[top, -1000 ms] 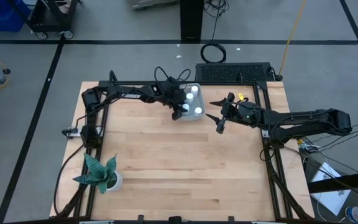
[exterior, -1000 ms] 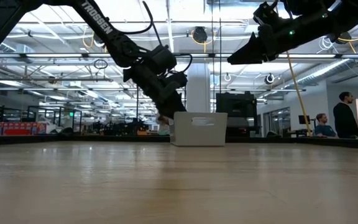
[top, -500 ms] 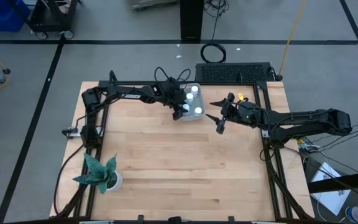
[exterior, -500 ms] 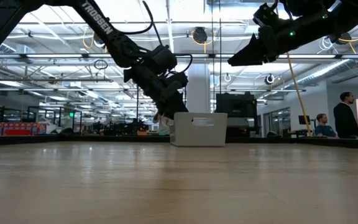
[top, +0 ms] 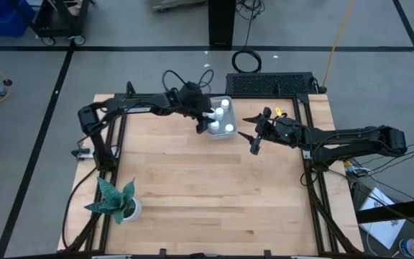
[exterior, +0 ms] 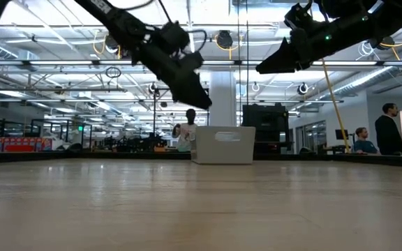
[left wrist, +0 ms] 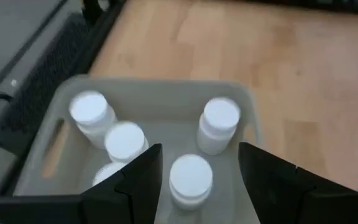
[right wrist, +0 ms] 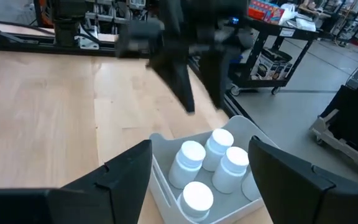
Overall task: Pick and place pill bottles into a basket
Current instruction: Return to Home Position
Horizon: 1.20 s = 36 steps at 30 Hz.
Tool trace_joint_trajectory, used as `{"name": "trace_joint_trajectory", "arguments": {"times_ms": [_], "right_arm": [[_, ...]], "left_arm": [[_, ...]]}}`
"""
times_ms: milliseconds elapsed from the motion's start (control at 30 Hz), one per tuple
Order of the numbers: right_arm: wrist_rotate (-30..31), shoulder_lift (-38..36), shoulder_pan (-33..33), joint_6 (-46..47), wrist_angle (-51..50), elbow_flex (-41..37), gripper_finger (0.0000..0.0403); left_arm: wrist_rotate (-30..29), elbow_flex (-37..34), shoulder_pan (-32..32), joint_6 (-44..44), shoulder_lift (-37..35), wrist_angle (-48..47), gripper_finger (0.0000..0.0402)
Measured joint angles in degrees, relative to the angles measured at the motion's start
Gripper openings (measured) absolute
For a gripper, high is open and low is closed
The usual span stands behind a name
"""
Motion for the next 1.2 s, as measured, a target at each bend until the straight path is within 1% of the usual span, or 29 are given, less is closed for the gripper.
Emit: {"name": "trace_joint_trajectory", "arguments": {"times_ms": [100, 167, 233, 267, 333, 367, 400, 500, 567, 633, 700, 833, 967, 1067, 1200], "right_arm": [[0.5, 0.0, 0.0, -0.9, 0.2, 0.0, 0.0258], [4.0, -0.1, 0.0, -2.6, 0.7, 0.0, 0.0258], [8.2, -0.3, 0.0, -4.4, 1.3, 0.0, 0.0258], [9.6, -0.6, 0.0, -3.3, 1.6, 0.0, 0.0258], [10.3, -1.7, 0.2, 1.4, 0.7, 0.0, 0.0258], [9.0, -2.1, 0.3, 2.5, 0.9, 0.0, 0.0258], [6.1, -2.9, 0.4, 2.9, 0.3, 0.1, 0.0258], [-4.8, -4.6, 1.2, 4.0, -1.5, 0.1, 0.0258], [-10.9, -6.0, 1.9, 6.0, -3.1, 0.1, 0.0259], [-14.0, -6.5, 3.1, 8.0, -4.4, 0.1, 0.0260], [-14.8, -6.6, 5.2, 9.5, -5.7, -0.5, 0.0260], [-15.0, -6.7, 9.3, 11.0, -1.4, -4.5, 0.0259], [-14.9, -6.7, 11.5, 11.9, 5.0, -10.3, 0.0260], [-15.0, -7.2, 12.1, 12.3, 10.2, -13.5, 0.0260], [-15.1, -8.3, 12.5, 11.9, 10.0, -16.7, 0.0259]], "left_arm": [[-0.5, 0.0, -0.2, -1.6, -4.2, -2.8, 0.0216], [-0.6, 0.0, -0.2, -5.2, -6.7, -3.8, 0.0216], [1.1, -1.2, -0.6, -6.5, -9.5, -4.9, 0.0216], [2.1, -1.9, -1.2, -5.6, -10.7, -4.8, 0.0216], [3.8, -3.8, -2.9, -3.5, -13.6, -4.1, 0.0216], [4.1, -5.0, -4.0, -3.3, -15.0, -3.3, 0.0216], [4.2, -6.4, -5.1, -3.3, -16.5, -1.3, 0.0216], [4.0, -12.2, -8.9, -1.7, -21.2, 3.4, 0.0216], [3.8, -16.7, -11.9, -1.3, -24.4, 7.5, 0.0216], [3.2, -21.2, -14.6, -2.1, -27.7, 12.9, 0.0216], [2.6, -25.8, -17.0, -2.7, -30.8, 17.1, 0.0216], [2.3, -33.9, -21.6, -3.1, -36.1, 23.6, 0.0216], [-2.2, -40.8, -25.4, -5.2, -39.3, 28.9, 0.0216], [-5.1, -45.2, -27.7, -5.6, -41.1, 30.9, 0.0216], [-7.7, -50.7, -29.3, -5.7, -42.4, 34.1, 0.0216]]}}
